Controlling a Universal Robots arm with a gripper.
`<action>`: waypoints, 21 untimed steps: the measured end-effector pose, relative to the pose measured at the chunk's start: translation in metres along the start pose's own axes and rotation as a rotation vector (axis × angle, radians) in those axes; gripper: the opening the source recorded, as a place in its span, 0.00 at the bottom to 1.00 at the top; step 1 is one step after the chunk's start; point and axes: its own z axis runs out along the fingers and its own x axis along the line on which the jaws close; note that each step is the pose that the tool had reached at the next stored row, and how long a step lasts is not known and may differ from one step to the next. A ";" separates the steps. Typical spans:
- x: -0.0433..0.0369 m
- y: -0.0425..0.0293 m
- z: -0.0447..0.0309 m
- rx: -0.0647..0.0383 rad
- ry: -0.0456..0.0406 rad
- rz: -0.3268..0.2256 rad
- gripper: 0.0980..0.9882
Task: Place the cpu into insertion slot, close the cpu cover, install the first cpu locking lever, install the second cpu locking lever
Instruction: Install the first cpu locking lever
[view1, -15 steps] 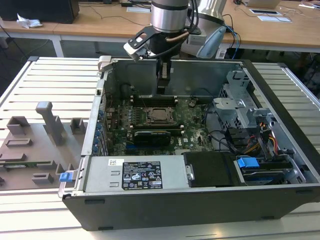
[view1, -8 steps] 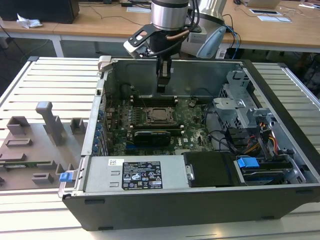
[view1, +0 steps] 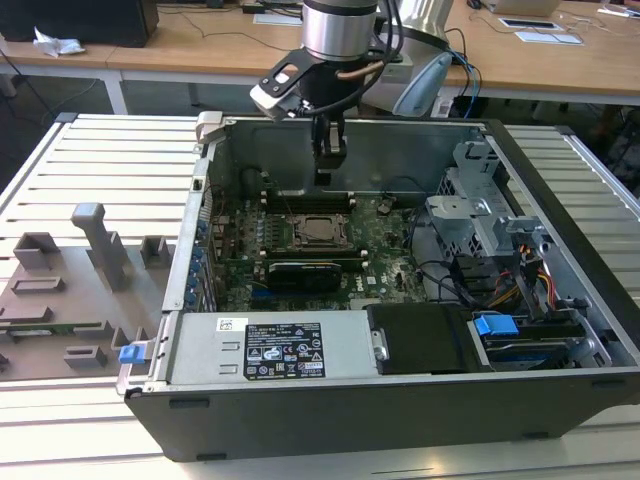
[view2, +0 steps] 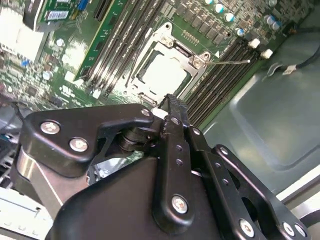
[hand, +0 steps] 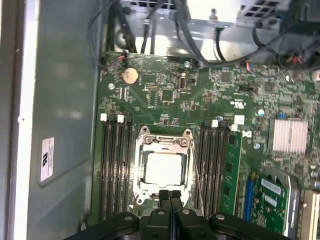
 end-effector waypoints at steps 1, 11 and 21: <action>0.0000 0.0000 0.0000 -0.001 -0.0002 -0.023 0.01; 0.0000 0.0000 0.0000 -0.006 -0.0028 -0.254 0.01; 0.0000 0.0000 0.0000 -0.013 -0.0058 -0.518 0.01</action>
